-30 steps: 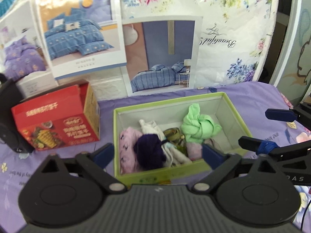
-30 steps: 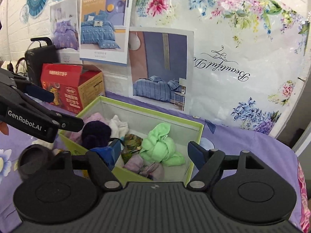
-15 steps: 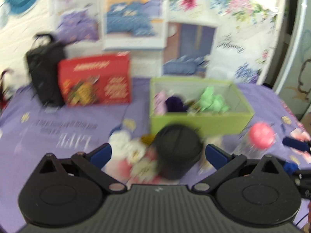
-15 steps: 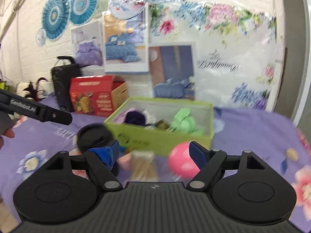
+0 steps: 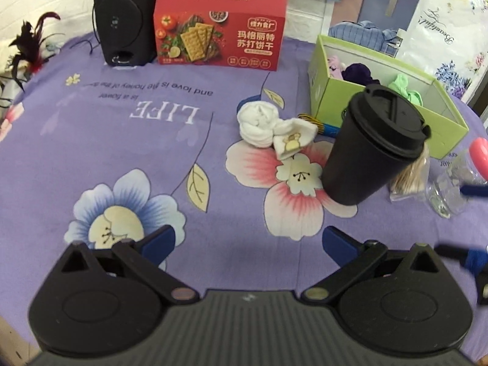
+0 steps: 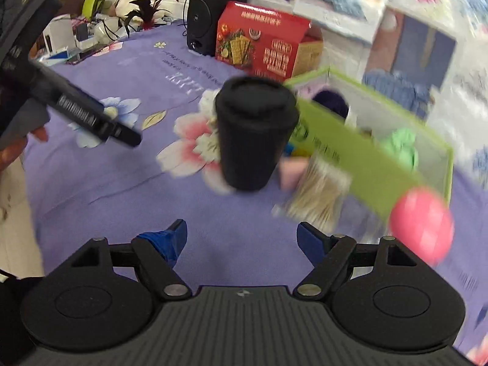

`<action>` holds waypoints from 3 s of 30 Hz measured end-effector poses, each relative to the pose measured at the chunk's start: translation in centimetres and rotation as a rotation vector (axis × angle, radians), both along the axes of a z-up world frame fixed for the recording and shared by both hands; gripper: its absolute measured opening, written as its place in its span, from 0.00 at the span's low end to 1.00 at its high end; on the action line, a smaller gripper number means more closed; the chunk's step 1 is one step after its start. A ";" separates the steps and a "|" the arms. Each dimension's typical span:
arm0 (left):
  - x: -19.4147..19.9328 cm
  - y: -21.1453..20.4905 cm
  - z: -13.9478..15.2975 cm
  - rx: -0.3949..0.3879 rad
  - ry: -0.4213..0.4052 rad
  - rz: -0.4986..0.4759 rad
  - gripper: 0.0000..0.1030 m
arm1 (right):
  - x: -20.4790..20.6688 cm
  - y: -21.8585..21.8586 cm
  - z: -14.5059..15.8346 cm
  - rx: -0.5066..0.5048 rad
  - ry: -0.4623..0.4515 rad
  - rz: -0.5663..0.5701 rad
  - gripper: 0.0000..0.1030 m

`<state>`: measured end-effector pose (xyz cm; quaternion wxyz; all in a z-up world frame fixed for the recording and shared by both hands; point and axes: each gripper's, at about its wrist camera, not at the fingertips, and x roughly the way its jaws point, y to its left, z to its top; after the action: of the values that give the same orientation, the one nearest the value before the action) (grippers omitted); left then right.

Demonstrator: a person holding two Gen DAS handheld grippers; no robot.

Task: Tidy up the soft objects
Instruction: 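Withdraw both tools from the box back over the table, then move the right tool to the cotton swab bag while the left tool approaches the white knotted cloth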

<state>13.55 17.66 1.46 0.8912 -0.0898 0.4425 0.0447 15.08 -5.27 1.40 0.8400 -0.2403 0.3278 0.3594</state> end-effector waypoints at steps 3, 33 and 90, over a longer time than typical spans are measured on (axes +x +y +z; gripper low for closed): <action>0.8 0.5 -0.3 -0.007 0.002 0.008 0.99 | 2.1 0.9 0.5 -0.053 -0.060 0.088 0.63; 1.5 4.3 -0.9 -0.070 -0.004 0.075 0.99 | 7.3 3.9 -3.0 -0.269 0.041 0.155 0.64; 16.5 0.4 -4.4 0.072 0.140 0.113 0.99 | -1.7 -12.8 -5.0 0.260 0.122 -0.523 0.66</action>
<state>30.07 18.04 -2.95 0.8567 -0.0793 0.4961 0.1167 13.38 -18.09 -3.65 0.9067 -0.0161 0.3795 0.1836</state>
